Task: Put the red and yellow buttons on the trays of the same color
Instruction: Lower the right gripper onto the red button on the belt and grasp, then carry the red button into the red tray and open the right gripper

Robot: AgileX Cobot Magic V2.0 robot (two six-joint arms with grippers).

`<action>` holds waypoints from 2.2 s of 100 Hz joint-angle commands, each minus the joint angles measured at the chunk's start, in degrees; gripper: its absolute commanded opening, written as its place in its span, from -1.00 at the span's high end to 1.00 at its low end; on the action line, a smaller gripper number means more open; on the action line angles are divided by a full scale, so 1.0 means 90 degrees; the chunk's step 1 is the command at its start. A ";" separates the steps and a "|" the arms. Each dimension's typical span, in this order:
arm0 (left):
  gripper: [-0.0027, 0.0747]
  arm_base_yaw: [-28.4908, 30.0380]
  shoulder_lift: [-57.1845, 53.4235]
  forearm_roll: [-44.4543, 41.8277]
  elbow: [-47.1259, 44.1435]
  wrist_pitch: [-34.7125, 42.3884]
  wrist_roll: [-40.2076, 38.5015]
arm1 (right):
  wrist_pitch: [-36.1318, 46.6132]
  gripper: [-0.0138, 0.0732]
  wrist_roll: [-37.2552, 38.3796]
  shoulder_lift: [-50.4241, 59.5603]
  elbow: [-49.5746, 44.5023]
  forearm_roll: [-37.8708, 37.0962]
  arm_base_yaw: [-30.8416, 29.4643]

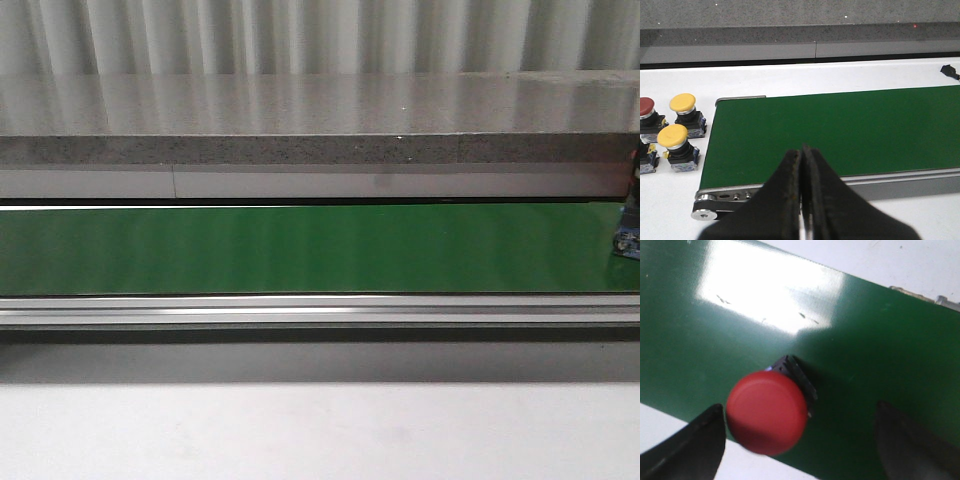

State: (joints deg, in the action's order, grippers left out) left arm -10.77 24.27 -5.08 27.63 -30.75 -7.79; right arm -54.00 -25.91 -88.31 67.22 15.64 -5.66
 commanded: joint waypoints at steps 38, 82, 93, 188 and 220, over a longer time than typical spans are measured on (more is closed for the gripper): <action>0.98 -0.0046 0.0032 -0.0014 0.0188 0.0498 -0.0023 | 0.0284 0.35 0.0004 -0.0074 0.0538 0.0087 -0.0068; 0.98 -0.0046 0.0032 -0.0014 0.0188 0.0498 -0.0023 | 0.1858 0.35 0.0535 -0.0568 0.1767 0.0087 -0.1532; 0.98 -0.0046 0.0032 -0.0014 0.0188 0.0498 -0.0023 | 0.1998 0.35 0.0535 -0.0972 0.2052 0.0087 -0.1726; 0.98 -0.0046 0.0032 -0.0014 0.0188 0.0498 -0.0023 | 0.2869 0.35 0.0535 -0.2945 0.2715 0.0002 -0.1897; 0.98 -0.0046 0.0032 -0.0014 0.0188 0.0498 -0.0023 | 0.2898 -0.34 0.0535 -0.2945 0.2715 -0.0019 -0.1894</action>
State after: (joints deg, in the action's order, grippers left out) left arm -10.77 24.27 -5.08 27.63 -30.65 -7.79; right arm -30.89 -21.10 -118.14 89.73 15.48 -22.23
